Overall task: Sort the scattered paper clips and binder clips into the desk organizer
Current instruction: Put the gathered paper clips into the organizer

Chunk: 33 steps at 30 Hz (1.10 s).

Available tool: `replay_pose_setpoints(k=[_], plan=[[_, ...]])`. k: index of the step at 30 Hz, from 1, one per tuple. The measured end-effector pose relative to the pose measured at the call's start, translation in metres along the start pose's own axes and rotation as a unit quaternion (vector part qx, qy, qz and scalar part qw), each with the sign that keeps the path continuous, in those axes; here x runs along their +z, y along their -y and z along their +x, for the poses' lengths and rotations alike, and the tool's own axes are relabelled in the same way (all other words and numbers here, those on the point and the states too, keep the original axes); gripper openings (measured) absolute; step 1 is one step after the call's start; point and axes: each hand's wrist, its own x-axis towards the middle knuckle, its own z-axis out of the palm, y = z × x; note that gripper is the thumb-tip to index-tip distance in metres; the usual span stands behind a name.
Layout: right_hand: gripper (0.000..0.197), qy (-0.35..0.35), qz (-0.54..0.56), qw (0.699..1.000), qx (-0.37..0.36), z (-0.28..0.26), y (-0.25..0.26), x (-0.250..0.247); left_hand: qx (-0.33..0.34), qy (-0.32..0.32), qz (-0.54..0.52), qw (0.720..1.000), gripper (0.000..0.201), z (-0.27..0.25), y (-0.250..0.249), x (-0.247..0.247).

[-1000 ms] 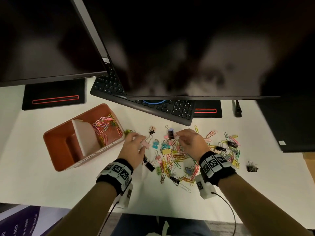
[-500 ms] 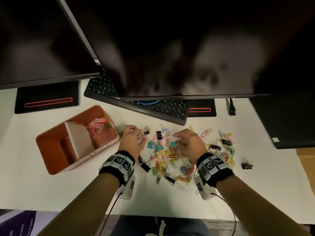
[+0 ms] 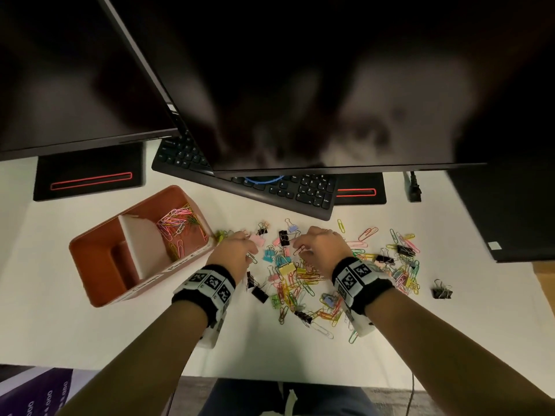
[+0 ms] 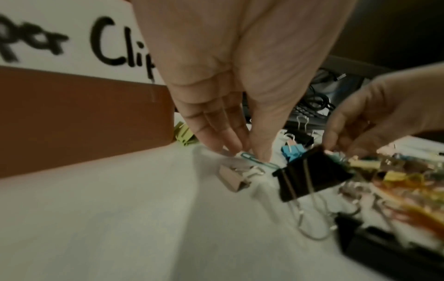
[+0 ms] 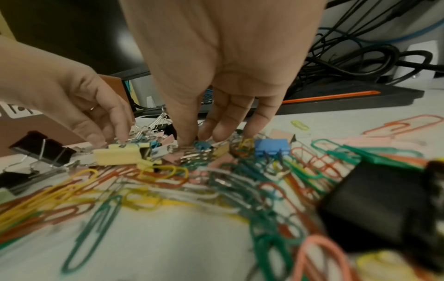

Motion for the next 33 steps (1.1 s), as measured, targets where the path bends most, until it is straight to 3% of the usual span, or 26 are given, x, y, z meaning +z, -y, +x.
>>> replay_pose_setpoints(k=[6, 9, 15, 20, 26, 29, 33], plan=[[0.010, 0.015, -0.023, 1.000, 0.001, 0.001, -0.001, -0.006, 0.018, 0.026, 0.053, 0.998, 0.007, 0.008, -0.003, 0.001], [0.009, 0.024, -0.028, 0.999, -0.010, 0.002, -0.002, -0.007, 0.031, 0.027, 0.035, 0.999, 0.014, 0.006, -0.003, 0.001], [0.013, 0.029, -0.002, 0.999, -0.030, 0.001, -0.004, -0.004, 0.106, -0.044, -0.067, 0.991, 0.003, -0.011, -0.010, -0.011], [0.028, -0.015, 0.015, 0.999, -0.047, -0.005, -0.011, 0.002, 0.121, 0.017, -0.138, 0.983, 0.015, -0.038, -0.023, 0.000], [0.015, -0.104, 0.082, 0.989, -0.066, -0.027, -0.020, -0.001, 0.106, 0.094, -0.110, 0.984, 0.009, -0.062, -0.037, 0.044], [0.014, -0.056, 0.119, 0.987, -0.087, -0.043, -0.018, 0.002, 0.072, 0.069, -0.103, 0.990, 0.008, -0.064, -0.033, 0.054], [0.031, 0.027, 0.129, 0.984, -0.117, -0.060, -0.012, 0.013, 0.052, 0.001, -0.096, 0.994, 0.010, -0.056, -0.025, 0.051]])
